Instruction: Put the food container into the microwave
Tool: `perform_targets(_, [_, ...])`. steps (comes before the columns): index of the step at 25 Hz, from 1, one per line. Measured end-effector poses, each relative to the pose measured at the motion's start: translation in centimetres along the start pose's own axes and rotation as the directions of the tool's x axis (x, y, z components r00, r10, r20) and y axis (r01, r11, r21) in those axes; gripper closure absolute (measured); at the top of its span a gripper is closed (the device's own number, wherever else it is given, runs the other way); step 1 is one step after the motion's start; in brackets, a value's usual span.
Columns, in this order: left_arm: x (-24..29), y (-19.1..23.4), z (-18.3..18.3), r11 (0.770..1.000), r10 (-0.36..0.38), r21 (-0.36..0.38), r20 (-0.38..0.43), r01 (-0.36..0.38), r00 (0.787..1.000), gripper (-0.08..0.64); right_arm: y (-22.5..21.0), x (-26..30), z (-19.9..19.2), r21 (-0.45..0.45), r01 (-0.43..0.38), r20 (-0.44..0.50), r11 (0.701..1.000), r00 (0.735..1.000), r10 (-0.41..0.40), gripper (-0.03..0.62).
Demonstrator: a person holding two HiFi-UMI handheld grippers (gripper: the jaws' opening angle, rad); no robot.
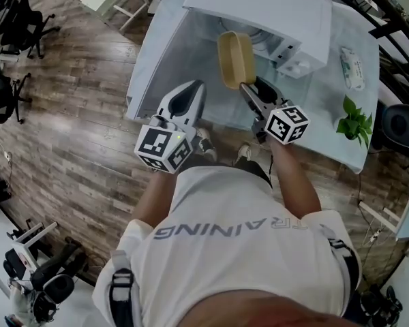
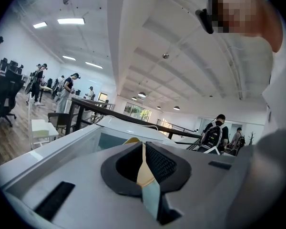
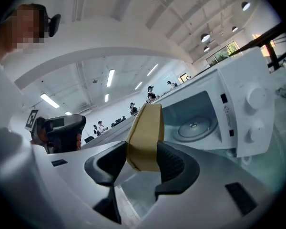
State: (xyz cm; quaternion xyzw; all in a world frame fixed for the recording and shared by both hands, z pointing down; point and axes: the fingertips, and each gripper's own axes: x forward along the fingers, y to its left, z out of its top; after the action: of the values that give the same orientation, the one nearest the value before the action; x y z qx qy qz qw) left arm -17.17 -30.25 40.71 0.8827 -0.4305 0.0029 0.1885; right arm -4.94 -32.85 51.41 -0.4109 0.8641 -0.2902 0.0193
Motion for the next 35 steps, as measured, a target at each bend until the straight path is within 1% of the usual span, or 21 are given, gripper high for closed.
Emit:
perform_targets(4, [-0.1, -0.1, -0.4, 1.0, -0.021, 0.01, -0.02, 0.021, 1.0, 0.512, -1.7, 1.9, -0.3, 0.107, 0.031, 0.032, 0.994, 0.999, -0.035, 0.377])
perform_targets(7, [-0.5, 0.1, -0.6, 1.0, -0.025, 0.013, -0.031, 0.025, 0.999, 0.512, -2.9, 3.6, -0.8, 0.155, 0.078, 0.029, 0.985, 0.996, -0.084, 0.377])
perform_targets(11, [-0.5, 0.6, -0.7, 1.0, -0.028, 0.011, -0.032, 0.028, 0.999, 0.512, -4.5, 5.2, -0.6, 0.266, 0.09, 0.073, 0.96, 0.991, -0.113, 0.377])
perform_targets(13, [-0.2, 0.9, -0.5, 0.999, -0.033, 0.01, -0.029, 0.033, 0.999, 0.512, -5.4, 6.0, -0.2, 0.298, 0.096, 0.094, 0.95, 0.987, -0.13, 0.377])
perform_targets(18, [0.5, 1.5, -0.3, 0.999, -0.045, 0.008, -0.026, 0.045, 0.999, 0.512, -7.2, 8.0, 0.6, 0.313, 0.111, 0.113, 0.943, 0.982, -0.153, 0.377])
perform_targets(22, [0.9, 2.0, -0.1, 0.999, -0.049, 0.002, -0.024, 0.049, 0.998, 0.511, -9.0, 9.5, 1.3, 0.346, 0.12, 0.14, 0.931, 0.974, -0.178, 0.377])
perform_targets(26, [1.3, 2.5, 0.1, 0.999, -0.039, 0.006, -0.025, 0.039, 0.999, 0.511, -10.7, 10.9, 2.0, 0.381, 0.113, 0.174, 0.917, 0.966, -0.192, 0.377])
perform_targets(30, [1.4, 2.7, 0.0, 1.0, -0.03, -0.002, -0.025, 0.03, 0.999, 0.511, -11.7, 12.2, 3.2, 0.397, 0.107, 0.205, 0.912, 0.958, -0.201, 0.377])
perform_targets(35, [1.5, 2.9, -0.4, 1.0, -0.025, -0.008, -0.035, 0.025, 0.999, 0.512, -13.3, 13.8, 4.1, 0.404, 0.119, 0.23, 0.907, 0.946, -0.227, 0.377])
